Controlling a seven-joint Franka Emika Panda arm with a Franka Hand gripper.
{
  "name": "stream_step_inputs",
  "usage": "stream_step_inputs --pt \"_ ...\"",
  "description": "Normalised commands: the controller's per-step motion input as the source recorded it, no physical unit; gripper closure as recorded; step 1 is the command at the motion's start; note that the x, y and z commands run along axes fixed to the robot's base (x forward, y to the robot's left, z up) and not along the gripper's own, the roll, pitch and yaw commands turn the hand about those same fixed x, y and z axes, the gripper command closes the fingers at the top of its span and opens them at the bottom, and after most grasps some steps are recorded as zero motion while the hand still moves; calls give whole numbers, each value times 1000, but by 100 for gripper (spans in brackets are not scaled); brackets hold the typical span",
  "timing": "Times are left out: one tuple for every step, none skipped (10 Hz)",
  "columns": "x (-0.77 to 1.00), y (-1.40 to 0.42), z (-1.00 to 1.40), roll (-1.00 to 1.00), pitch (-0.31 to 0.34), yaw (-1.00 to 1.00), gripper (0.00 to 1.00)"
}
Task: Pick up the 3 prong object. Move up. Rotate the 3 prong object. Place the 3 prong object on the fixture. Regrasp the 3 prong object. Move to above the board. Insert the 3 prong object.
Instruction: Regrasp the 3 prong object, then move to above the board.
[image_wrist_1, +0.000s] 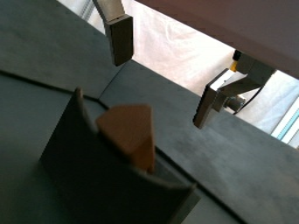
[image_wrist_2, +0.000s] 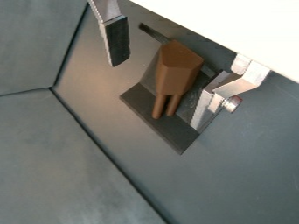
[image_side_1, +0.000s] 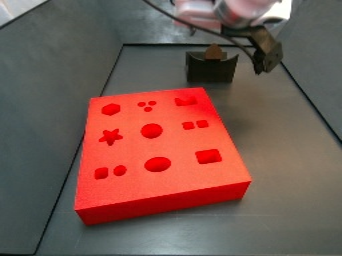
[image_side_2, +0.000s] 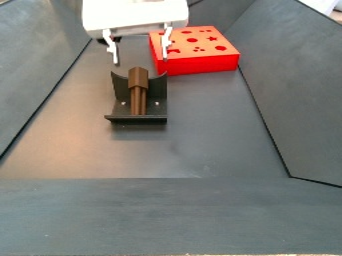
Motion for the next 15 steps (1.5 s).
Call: stream_step_inputs --pt "150 -5 -1000 124 -6 119 0" --pt "135 -13 -839 127 -14 98 0" --pt "120 -21 -701 125 -14 88 0" --pt "106 -25 -518 123 -13 74 0" --pt "101 -24 -430 123 -14 67 0" --pt "85 -31 -220 107 3 59 0" --pt "57 -43 -175 108 7 58 0" --pt "55 -44 -172 102 1 56 0" --pt "55 -43 -172 101 1 56 0" --pt "55 -44 -172 101 1 56 0" --pt "0 0 0 0 0 0 100" --pt "-111 -68 1000 272 -139 103 100" --pt "-111 -69 1000 270 -139 102 100" --pt "-115 -70 1000 193 -152 78 100" --pt "-113 -61 1000 116 -154 45 100"
